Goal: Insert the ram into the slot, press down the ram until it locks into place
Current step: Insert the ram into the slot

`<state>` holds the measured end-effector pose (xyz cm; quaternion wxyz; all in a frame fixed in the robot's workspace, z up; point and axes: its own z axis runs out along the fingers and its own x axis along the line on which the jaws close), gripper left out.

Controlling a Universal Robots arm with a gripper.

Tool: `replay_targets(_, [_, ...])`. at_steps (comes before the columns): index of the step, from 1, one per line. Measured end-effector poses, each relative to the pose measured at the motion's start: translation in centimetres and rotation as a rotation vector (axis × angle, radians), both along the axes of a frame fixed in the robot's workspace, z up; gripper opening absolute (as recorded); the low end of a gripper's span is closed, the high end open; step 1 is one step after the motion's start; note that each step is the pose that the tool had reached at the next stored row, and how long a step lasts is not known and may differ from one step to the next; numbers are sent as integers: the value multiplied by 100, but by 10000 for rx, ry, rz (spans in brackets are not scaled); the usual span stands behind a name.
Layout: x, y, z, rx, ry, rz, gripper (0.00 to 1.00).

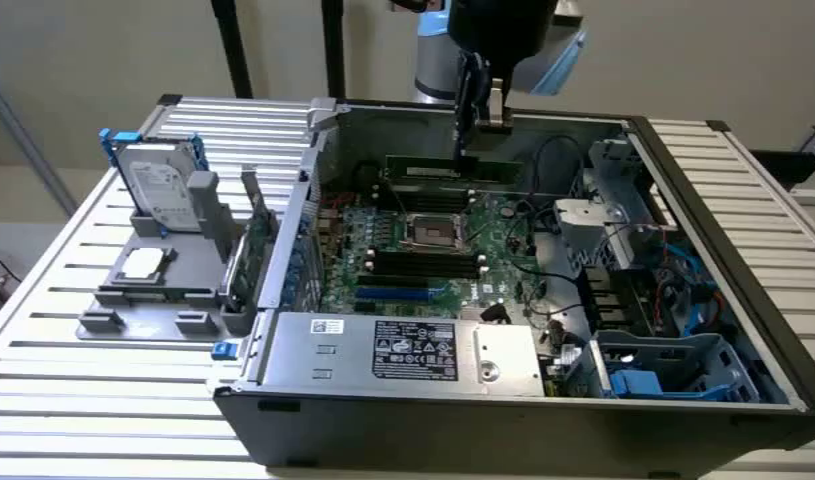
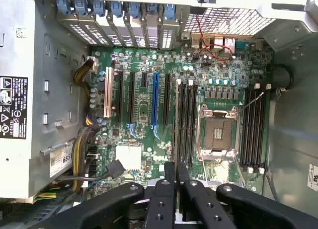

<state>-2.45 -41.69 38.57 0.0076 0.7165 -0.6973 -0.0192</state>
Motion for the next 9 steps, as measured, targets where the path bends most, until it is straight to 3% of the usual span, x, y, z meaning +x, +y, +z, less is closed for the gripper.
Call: replay_targets(9, [0,0,0,-3,0,0,13])
